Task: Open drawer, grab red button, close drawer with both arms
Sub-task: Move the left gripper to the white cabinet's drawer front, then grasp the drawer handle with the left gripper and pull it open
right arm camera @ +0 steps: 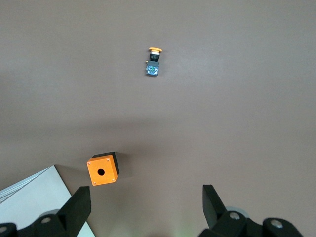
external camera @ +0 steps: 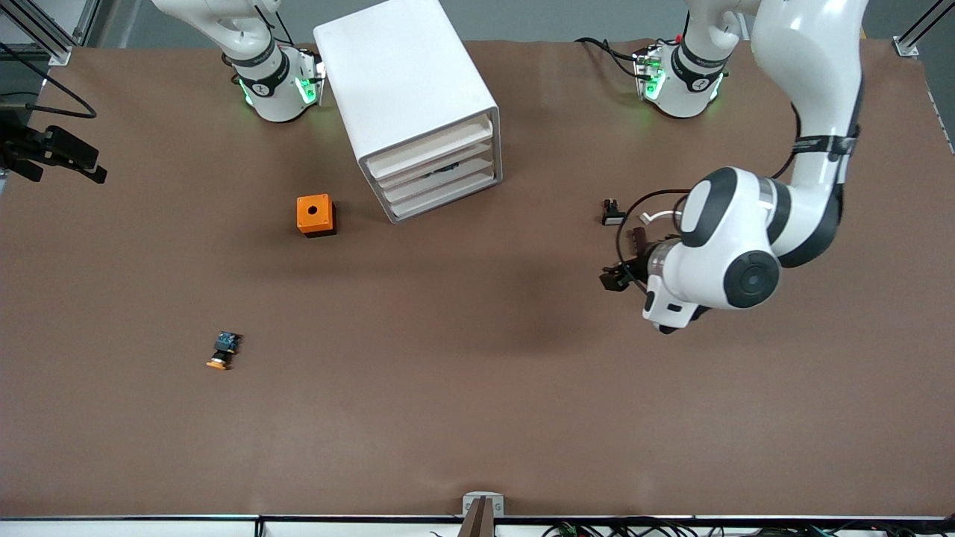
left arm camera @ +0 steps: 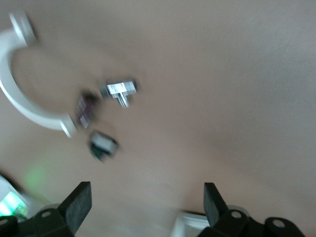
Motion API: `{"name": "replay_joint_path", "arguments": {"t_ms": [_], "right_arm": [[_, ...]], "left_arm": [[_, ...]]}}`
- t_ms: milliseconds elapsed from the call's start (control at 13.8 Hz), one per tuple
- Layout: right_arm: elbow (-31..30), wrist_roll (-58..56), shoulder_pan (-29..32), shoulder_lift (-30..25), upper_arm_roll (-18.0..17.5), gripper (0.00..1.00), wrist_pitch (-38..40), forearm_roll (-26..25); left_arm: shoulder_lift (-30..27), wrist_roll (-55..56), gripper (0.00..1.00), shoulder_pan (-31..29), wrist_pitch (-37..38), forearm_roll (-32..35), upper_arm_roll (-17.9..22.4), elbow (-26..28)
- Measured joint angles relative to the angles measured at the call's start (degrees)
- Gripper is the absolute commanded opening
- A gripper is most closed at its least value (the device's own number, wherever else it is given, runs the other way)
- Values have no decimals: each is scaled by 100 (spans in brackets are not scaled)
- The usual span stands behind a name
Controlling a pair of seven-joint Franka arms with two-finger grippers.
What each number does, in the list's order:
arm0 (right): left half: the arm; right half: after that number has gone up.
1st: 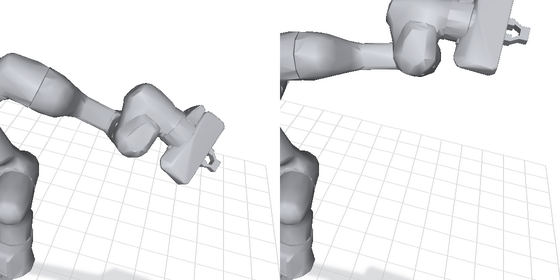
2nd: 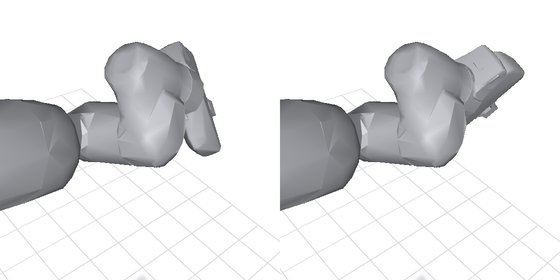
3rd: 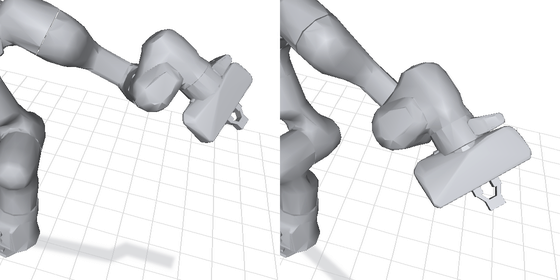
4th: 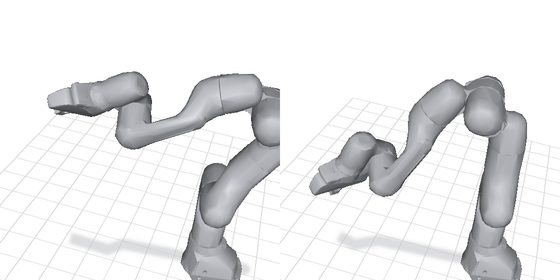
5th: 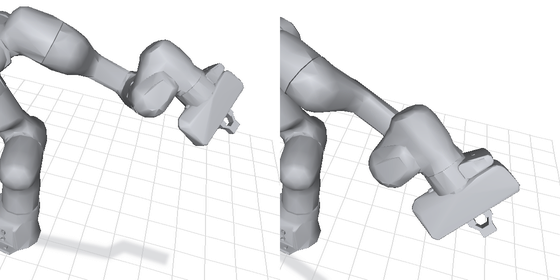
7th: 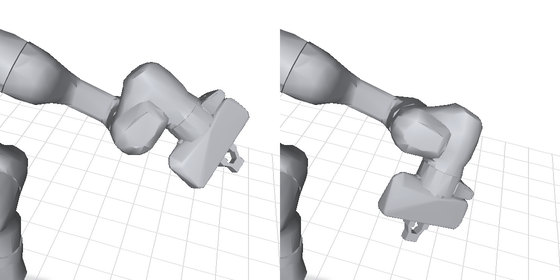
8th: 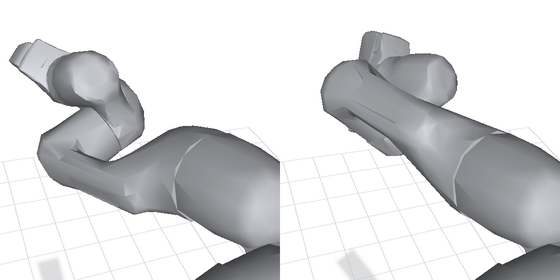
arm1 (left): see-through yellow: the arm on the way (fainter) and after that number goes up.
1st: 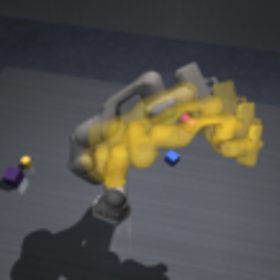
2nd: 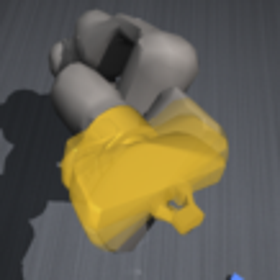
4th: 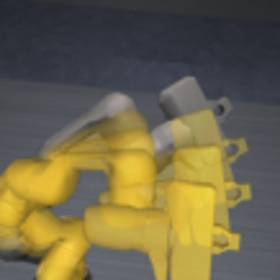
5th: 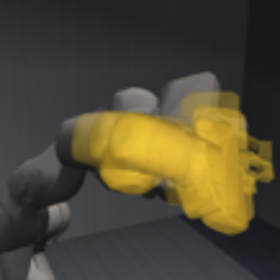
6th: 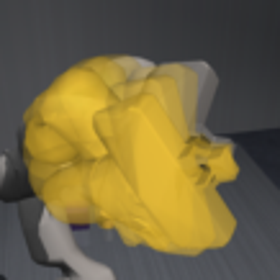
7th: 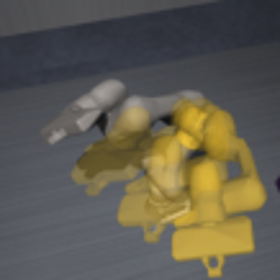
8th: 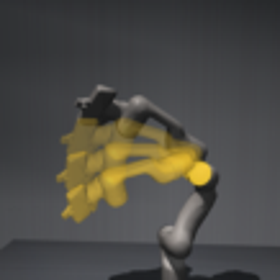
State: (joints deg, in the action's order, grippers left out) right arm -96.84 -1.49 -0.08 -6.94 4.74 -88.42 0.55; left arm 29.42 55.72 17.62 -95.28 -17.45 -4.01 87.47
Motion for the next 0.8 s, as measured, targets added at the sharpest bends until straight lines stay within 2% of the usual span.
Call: {"name": "replay_joint_path", "arguments": {"t_ms": [145, 578, 795], "right_arm": [[0, 0, 0, 0, 0, 100, 14, 27], [0, -203, 0, 0, 0, 100, 65, 33], [-1, -333, 0, 0, 0, 100, 86, 33]], "left_arm": [[228, 1248, 100, 180, 16, -611, -32, -90], [1109, 4638, 100, 232, 578, -2550, -597, -646], [1514, 5893, 100, 239, 918, -3033, -844, -719]]}}
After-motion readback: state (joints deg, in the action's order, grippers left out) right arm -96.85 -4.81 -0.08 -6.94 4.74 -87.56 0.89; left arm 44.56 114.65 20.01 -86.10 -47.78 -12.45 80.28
